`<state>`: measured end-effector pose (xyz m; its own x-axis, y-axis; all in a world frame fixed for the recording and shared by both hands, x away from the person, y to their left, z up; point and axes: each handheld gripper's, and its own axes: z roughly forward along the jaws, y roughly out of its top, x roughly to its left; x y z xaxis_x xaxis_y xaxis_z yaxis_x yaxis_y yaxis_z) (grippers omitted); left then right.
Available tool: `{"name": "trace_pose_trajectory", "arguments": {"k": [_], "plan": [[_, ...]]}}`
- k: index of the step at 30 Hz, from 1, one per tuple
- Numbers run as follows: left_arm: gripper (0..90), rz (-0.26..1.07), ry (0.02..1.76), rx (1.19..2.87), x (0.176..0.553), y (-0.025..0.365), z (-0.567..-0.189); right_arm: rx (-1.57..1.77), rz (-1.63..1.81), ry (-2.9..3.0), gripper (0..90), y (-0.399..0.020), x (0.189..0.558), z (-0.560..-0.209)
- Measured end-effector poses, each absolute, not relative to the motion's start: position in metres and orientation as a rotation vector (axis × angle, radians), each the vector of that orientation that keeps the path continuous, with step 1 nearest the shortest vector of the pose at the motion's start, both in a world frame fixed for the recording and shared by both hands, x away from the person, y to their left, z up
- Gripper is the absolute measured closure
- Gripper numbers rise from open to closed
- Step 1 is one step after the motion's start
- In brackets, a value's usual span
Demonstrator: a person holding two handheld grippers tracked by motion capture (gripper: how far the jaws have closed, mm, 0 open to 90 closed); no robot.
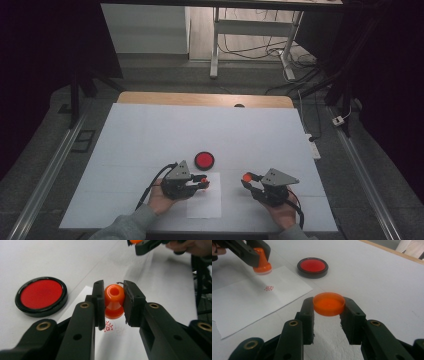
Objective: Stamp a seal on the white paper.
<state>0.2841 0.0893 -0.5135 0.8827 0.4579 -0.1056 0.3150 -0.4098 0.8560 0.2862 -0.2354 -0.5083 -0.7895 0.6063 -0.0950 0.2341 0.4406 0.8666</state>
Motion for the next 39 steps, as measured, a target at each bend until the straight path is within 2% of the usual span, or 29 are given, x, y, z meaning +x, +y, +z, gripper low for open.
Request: {"name": "trace_pose_trajectory", "arguments": {"k": [30,39], "plan": [[72.0,0.142,0.576,1.866,0.284,0.119,-0.466,0.709,1.302,2.310,64.0,-0.232,0.288,-0.510],[72.0,0.130,0.587,1.854,0.288,0.122,-0.465,0.717,1.295,2.319,64.0,-0.231,0.290,-0.511]]}}
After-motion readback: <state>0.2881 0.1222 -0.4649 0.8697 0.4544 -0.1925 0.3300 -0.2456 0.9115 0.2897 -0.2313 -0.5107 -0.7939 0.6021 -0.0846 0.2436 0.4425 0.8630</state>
